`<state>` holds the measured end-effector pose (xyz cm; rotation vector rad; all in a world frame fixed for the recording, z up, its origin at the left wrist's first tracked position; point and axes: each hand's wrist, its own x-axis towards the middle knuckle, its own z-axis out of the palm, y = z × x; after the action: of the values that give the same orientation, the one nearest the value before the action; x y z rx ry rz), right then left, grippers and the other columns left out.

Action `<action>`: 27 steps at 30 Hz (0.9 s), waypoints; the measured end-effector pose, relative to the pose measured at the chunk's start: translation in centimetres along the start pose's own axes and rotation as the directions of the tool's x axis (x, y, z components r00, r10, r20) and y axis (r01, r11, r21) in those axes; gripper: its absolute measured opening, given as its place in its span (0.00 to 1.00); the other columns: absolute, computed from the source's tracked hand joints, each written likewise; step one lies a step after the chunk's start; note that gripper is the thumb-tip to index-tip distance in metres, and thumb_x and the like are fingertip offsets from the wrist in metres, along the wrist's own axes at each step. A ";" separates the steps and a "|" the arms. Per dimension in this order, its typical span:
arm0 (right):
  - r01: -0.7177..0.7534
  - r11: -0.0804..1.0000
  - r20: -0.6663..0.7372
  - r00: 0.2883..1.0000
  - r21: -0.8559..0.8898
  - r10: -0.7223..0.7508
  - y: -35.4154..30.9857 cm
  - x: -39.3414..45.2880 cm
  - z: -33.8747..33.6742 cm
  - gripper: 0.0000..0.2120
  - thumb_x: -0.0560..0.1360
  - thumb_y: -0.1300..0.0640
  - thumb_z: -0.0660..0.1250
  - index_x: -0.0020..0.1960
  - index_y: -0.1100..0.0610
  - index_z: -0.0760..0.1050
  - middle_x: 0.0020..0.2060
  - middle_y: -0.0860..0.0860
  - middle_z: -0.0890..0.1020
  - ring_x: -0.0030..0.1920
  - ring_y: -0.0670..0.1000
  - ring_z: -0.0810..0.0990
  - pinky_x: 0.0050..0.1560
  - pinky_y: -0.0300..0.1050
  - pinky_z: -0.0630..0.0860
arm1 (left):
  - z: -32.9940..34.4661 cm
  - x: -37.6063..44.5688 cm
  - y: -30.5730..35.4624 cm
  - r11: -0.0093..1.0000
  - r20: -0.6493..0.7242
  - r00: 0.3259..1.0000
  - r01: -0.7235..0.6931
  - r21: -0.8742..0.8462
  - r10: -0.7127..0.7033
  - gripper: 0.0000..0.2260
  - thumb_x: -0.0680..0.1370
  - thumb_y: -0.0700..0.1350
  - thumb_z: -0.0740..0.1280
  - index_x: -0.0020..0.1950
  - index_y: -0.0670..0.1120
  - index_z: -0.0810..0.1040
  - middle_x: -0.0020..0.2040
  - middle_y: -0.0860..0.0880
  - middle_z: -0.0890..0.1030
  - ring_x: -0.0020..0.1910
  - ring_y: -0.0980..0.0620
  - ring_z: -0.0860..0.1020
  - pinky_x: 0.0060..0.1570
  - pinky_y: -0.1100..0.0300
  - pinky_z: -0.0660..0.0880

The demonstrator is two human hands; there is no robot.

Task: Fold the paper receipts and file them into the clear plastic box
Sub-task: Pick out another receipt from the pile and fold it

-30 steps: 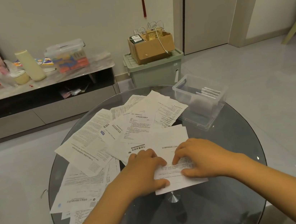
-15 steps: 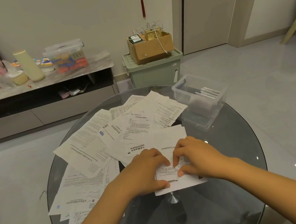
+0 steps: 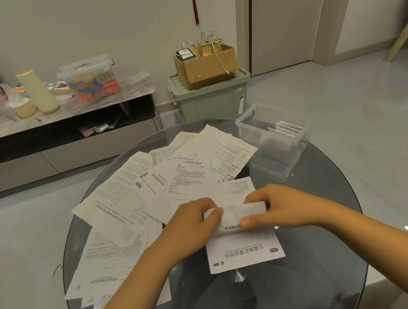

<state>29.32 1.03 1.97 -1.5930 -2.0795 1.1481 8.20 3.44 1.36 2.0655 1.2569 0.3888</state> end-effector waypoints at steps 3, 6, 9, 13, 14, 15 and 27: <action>-0.044 0.999 -0.120 0.992 -0.017 0.042 0.7 0.7 0.7 0.11 0.71 0.48 0.71 0.49 0.53 0.78 0.47 0.47 0.83 0.44 0.48 0.82 0.45 0.44 0.80 | 0.4 0.6 -0.4 0.999 -0.104 0.994 0.034 -0.010 -0.035 0.09 0.80 0.52 0.60 0.41 0.52 0.70 0.39 0.54 0.77 0.37 0.57 0.74 0.34 0.63 0.69; -0.085 0.996 -0.290 0.954 -0.037 0.071 1.1 1.5 1.2 0.07 0.73 0.51 0.69 0.47 0.53 0.75 0.44 0.48 0.82 0.43 0.49 0.80 0.42 0.42 0.76 | 0.7 1.2 -0.7 0.997 -0.154 0.985 0.072 -0.025 -0.075 0.06 0.79 0.53 0.61 0.51 0.51 0.69 0.48 0.53 0.78 0.41 0.57 0.77 0.36 0.65 0.72; -0.122 0.993 -0.379 0.919 -0.004 0.111 1.5 2.0 1.3 0.10 0.72 0.53 0.70 0.52 0.51 0.72 0.45 0.47 0.81 0.42 0.45 0.79 0.43 0.41 0.77 | 0.8 1.4 -0.8 0.996 -0.100 0.992 0.078 -0.040 -0.082 0.23 0.76 0.52 0.67 0.67 0.54 0.61 0.57 0.55 0.72 0.47 0.59 0.76 0.39 0.70 0.72; -0.169 0.983 -0.293 0.946 -0.072 0.142 1.5 2.1 1.5 0.27 0.72 0.56 0.70 0.67 0.48 0.63 0.38 0.40 0.73 0.39 0.42 0.76 0.40 0.37 0.74 | 1.5 1.4 -1.3 0.984 -0.046 0.998 0.053 0.168 -0.046 0.40 0.73 0.52 0.71 0.75 0.59 0.47 0.72 0.55 0.56 0.67 0.54 0.65 0.60 0.59 0.72; -0.167 0.981 -0.283 0.950 -0.095 0.134 1.5 2.1 1.6 0.29 0.72 0.57 0.69 0.68 0.48 0.61 0.39 0.40 0.73 0.40 0.43 0.76 0.42 0.38 0.75 | 1.6 1.5 -1.4 0.976 -0.050 0.998 0.035 0.216 -0.025 0.40 0.73 0.52 0.71 0.75 0.59 0.48 0.73 0.56 0.53 0.69 0.54 0.63 0.62 0.58 0.69; -0.160 0.981 -0.284 0.951 -0.110 0.123 1.5 2.2 1.7 0.31 0.72 0.57 0.69 0.70 0.47 0.60 0.41 0.42 0.74 0.42 0.45 0.76 0.44 0.41 0.76 | 1.6 1.5 -1.6 0.968 -0.060 0.998 0.007 0.251 0.008 0.38 0.72 0.53 0.71 0.75 0.59 0.52 0.72 0.56 0.51 0.69 0.55 0.60 0.64 0.58 0.67; -0.084 0.941 -0.075 0.995 -0.327 0.062 1.0 1.1 1.4 0.28 0.68 0.45 0.73 0.65 0.42 0.69 0.55 0.45 0.66 0.50 0.44 0.67 0.53 0.38 0.71 | 1.9 1.7 -2.1 0.876 0.075 0.980 -0.201 0.439 0.187 0.21 0.76 0.57 0.64 0.68 0.55 0.70 0.65 0.57 0.70 0.63 0.57 0.66 0.66 0.58 0.60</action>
<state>28.71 1.52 0.08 -1.8403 -2.2796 0.7858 8.72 4.74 -1.61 2.5893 1.2051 0.1634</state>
